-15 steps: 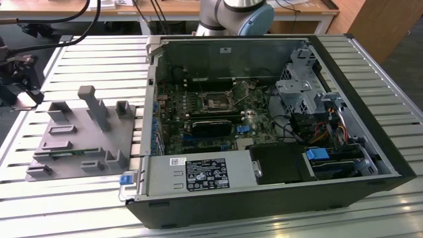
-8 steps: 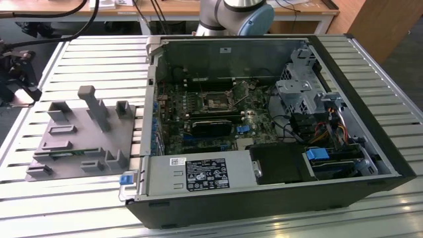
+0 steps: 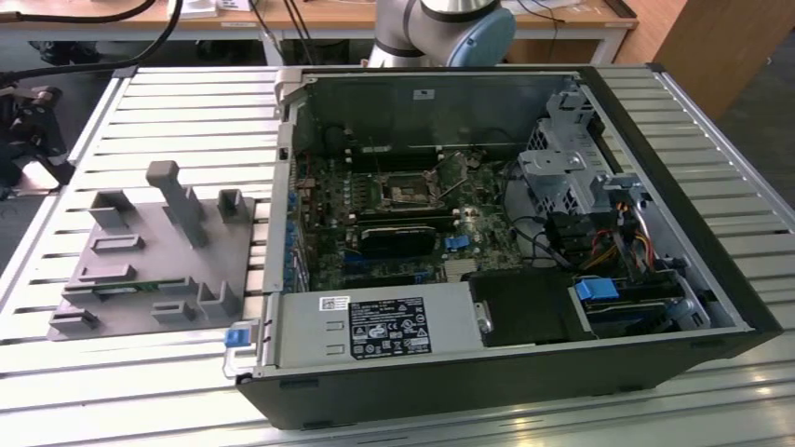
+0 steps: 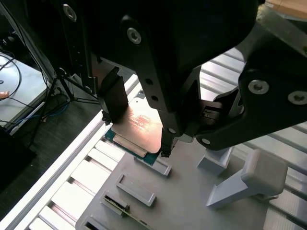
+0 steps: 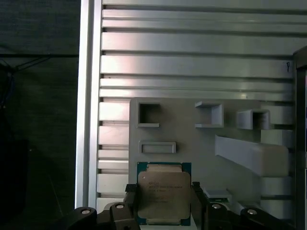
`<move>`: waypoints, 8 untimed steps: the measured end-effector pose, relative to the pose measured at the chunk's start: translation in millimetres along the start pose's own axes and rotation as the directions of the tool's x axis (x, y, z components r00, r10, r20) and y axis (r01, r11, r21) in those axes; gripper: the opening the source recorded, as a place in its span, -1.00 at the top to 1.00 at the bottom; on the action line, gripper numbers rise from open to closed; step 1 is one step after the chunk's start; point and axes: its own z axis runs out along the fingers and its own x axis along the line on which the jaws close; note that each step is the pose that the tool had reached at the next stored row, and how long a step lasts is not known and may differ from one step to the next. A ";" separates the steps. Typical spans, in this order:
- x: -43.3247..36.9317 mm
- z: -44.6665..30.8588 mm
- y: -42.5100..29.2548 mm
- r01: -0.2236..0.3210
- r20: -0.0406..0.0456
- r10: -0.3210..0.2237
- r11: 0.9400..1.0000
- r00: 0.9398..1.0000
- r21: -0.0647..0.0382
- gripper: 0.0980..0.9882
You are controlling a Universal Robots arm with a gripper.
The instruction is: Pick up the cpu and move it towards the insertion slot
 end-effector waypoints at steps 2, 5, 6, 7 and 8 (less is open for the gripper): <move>0.0 -2.2 0.2 0.000 0.000 0.000 1.000 1.000 0.000 0.03; 0.0 -4.8 0.3 0.000 0.000 0.000 1.000 1.000 0.000 0.03; 0.0 -5.5 0.4 0.000 0.000 0.000 1.000 1.000 0.000 0.03; 0.0 -5.8 0.4 0.000 0.000 0.000 1.000 1.000 0.000 0.03; -0.1 -6.2 0.4 0.000 0.000 0.000 1.000 1.000 0.000 0.03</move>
